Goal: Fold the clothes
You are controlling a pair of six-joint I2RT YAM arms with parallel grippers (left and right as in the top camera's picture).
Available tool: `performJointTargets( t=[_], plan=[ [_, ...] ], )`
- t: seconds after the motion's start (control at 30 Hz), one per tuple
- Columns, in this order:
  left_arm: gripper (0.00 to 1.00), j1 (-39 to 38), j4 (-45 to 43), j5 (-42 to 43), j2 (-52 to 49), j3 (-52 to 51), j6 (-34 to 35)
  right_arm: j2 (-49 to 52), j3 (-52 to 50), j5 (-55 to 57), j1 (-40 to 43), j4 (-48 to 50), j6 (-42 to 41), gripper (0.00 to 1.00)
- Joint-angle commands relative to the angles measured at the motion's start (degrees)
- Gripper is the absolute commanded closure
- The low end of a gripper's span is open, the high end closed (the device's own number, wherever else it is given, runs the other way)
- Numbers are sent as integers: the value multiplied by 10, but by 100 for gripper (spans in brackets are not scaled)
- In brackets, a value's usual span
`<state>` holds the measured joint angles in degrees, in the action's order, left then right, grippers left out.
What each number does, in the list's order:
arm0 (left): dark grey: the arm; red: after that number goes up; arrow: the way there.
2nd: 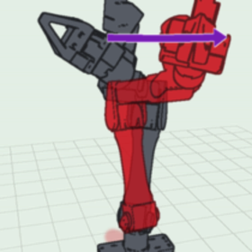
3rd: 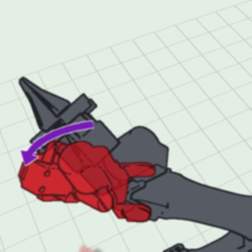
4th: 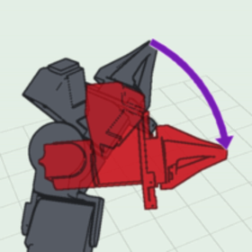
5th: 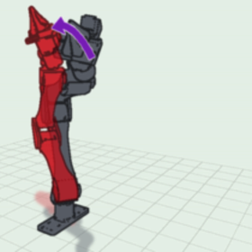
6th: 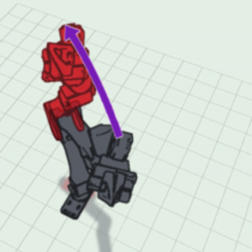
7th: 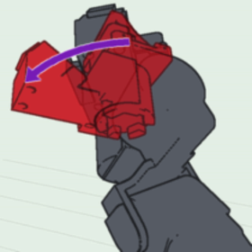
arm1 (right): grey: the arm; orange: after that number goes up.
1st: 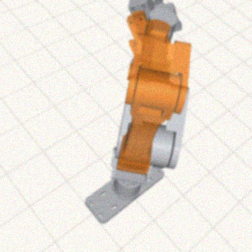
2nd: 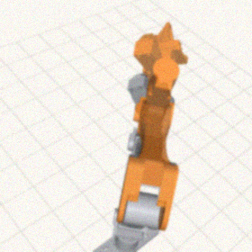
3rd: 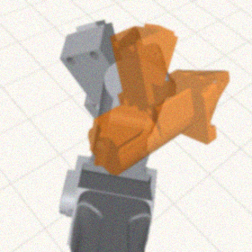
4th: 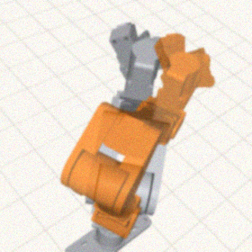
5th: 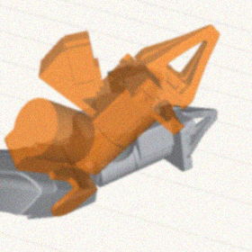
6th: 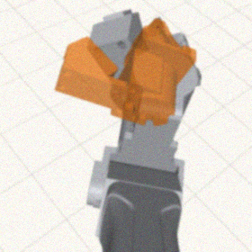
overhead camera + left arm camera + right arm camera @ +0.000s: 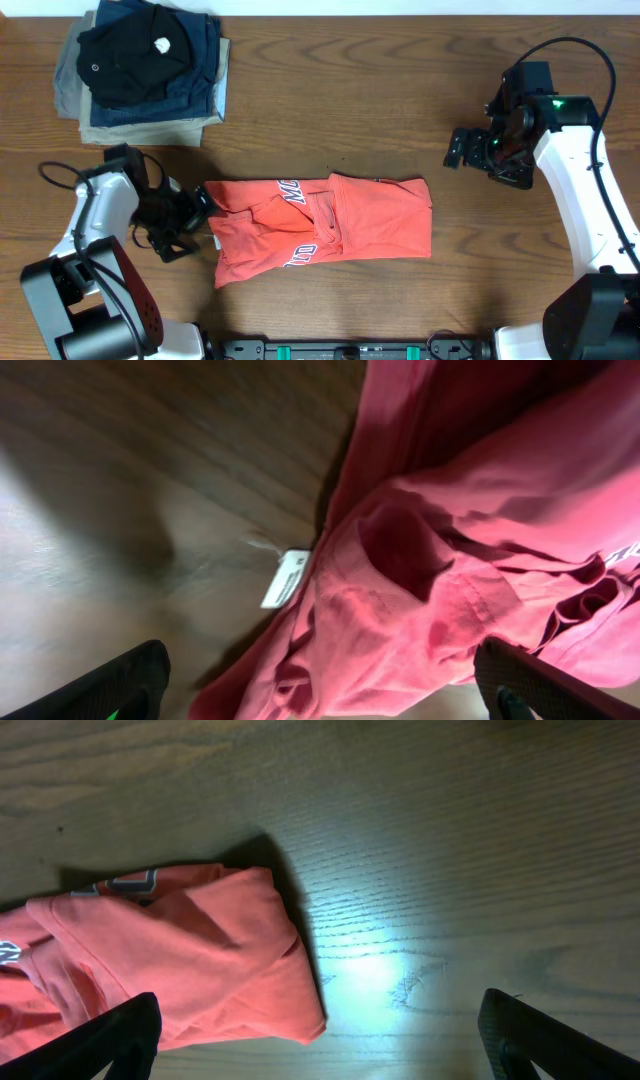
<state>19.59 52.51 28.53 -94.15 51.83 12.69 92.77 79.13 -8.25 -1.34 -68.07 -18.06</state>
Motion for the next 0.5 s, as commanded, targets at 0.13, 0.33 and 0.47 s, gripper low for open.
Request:
performJointTargets(
  t=[0.13, 0.33, 0.47],
  plan=[
    [2, -1, -46, 41, 5, -66, -29, -1, 2, -10, 1, -5, 15, 1],
    [2, -5, -101, 98, 5, -94, -54, -1, 2, -10, -3, -6, 14, 1],
    [2, -28, -125, 98, 4, -95, -54, -1, 2, -10, -4, -6, 14, 1]
  ],
)
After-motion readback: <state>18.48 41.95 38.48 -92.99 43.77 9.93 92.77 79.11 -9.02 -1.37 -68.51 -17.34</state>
